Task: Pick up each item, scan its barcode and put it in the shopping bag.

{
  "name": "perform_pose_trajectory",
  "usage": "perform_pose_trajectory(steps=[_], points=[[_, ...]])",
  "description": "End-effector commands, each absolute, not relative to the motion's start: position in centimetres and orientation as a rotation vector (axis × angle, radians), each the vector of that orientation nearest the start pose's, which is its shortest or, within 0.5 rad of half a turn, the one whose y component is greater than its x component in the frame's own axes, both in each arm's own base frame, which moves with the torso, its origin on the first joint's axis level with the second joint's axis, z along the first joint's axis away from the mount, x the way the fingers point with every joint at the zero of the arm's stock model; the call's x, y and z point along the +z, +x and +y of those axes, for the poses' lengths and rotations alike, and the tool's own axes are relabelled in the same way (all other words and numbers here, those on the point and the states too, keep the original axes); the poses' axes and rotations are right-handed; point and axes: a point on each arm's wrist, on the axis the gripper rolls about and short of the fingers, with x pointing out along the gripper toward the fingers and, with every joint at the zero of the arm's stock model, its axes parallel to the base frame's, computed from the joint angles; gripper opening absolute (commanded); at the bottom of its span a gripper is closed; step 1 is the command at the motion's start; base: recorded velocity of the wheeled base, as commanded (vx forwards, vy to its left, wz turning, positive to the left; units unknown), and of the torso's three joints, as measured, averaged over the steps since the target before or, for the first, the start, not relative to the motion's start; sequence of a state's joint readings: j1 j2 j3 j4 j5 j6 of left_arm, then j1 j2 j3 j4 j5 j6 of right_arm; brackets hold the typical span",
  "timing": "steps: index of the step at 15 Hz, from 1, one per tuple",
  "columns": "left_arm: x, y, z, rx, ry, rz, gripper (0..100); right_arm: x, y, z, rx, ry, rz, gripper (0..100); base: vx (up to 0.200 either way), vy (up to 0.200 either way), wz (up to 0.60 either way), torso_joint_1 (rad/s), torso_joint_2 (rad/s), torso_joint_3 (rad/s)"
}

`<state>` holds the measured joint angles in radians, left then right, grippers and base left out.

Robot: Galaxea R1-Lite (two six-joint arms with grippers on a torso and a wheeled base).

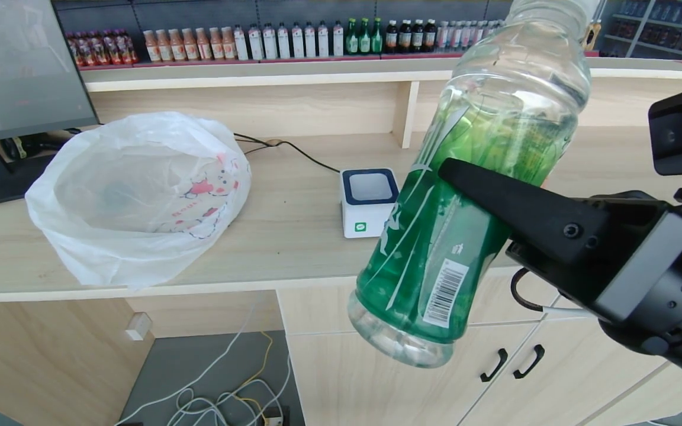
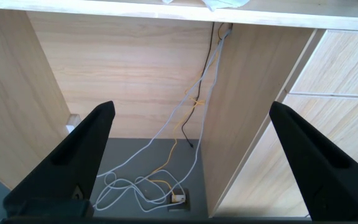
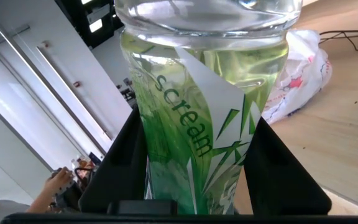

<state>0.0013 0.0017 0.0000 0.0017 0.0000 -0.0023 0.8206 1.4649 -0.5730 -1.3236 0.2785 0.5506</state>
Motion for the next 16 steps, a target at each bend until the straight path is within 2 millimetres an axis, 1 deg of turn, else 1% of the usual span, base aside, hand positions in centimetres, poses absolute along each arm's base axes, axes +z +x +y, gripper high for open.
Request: perform_pose_trajectory(steps=[1, 5, 10, 16], points=[[7.54, -2.27, 0.0, 0.002, -0.002, 0.003, 100, 25.33, 15.07, 17.29, 1.187, 0.609, -0.131, 0, 0.0, 0.0, 0.0, 0.0, 0.0, 0.0], [7.54, -2.27, 0.0, 0.002, -0.002, 0.003, 100, 25.22, 14.85, 17.57, 1.197, 0.595, -0.132, 0, 0.0, 0.0, 0.0, 0.0, 0.0, 0.0], [7.54, -2.27, 0.0, 0.002, -0.003, 0.003, 100, 25.12, 14.78, 17.42, 1.185, 0.558, -0.156, 0, 0.0, 0.0, 0.0, 0.0, 0.0, 0.0], [7.54, -2.27, 0.0, 0.002, -0.003, 0.003, 100, 25.3, 14.88, 17.12, 1.115, 0.468, -0.23, 0, 0.0, 0.0, 0.0, 0.0, 0.0, 0.0]])
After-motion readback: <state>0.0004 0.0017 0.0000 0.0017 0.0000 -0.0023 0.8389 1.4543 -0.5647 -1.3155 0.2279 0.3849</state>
